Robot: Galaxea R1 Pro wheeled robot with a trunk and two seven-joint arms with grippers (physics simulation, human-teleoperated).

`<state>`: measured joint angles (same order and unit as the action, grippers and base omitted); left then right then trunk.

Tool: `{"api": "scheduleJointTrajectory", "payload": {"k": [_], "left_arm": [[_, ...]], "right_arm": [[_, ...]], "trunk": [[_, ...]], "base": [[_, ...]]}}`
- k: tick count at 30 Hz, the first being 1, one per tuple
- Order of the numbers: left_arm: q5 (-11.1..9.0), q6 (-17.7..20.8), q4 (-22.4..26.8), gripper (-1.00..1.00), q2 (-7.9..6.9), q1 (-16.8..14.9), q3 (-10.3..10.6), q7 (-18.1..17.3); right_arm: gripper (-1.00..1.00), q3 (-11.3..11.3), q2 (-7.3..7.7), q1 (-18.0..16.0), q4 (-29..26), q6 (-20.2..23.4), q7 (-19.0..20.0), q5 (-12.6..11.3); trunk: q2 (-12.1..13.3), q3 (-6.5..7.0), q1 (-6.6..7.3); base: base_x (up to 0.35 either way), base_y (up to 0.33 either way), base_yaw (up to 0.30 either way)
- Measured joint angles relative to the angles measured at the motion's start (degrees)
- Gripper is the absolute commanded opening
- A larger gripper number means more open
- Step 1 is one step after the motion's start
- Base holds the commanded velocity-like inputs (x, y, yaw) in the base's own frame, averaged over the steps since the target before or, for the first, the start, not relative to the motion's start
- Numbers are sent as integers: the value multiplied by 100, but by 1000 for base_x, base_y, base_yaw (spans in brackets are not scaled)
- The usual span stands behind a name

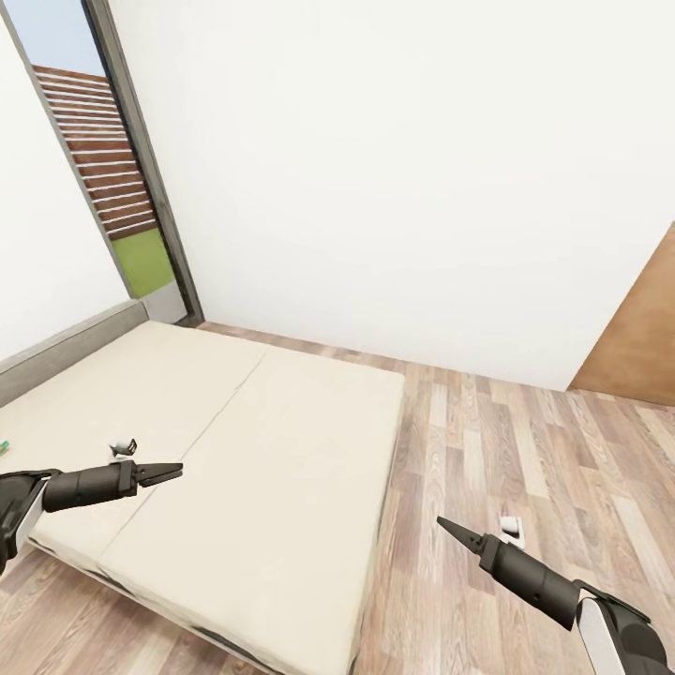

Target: Put all the toys in the child's room - the three board games (two on the bed and one on the table), the two jigsaw puzzles on the table, and the tennis ball on the table - inside the toy box on the table in the child's room.

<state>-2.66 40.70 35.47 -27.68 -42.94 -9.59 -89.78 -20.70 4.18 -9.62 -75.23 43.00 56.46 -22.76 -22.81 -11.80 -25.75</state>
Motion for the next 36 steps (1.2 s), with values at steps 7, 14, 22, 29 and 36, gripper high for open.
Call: {"api": "scheduleJointTrajectory", "payload": {"k": [7, 14, 22, 29, 36], "left_arm": [[0, 0, -3, 100, 0, 0, 0, 0], [5, 0, -2, 100, 1, -1, -1, -2], [1, 0, -3, 100, 1, -1, 0, 0], [-2, 0, -2, 100, 12, 0, 6, 0], [0, -3, -1, 100, 9, 7, 9, 0]], "right_arm": [[100, 0, 0, 0, 0, -7, 10, 6], [100, 0, -4, 0, 1, -9, 16, -4], [100, -6, 1, 1, 0, 0, 11, -2], [100, -13, 3, 0, 0, 0, 1, -1], [100, -15, 6, 9, 128, -18, -222, 74]], "trunk": [[0, 0, 0], [0, 0, 0], [0, 0, 0], [0, 0, 0], [0, 0, 0]], "base": [[9, 1, -1], [1, 119, -86], [0, 55, -188], [0, 7, -36], [0, 1, -6]]}}
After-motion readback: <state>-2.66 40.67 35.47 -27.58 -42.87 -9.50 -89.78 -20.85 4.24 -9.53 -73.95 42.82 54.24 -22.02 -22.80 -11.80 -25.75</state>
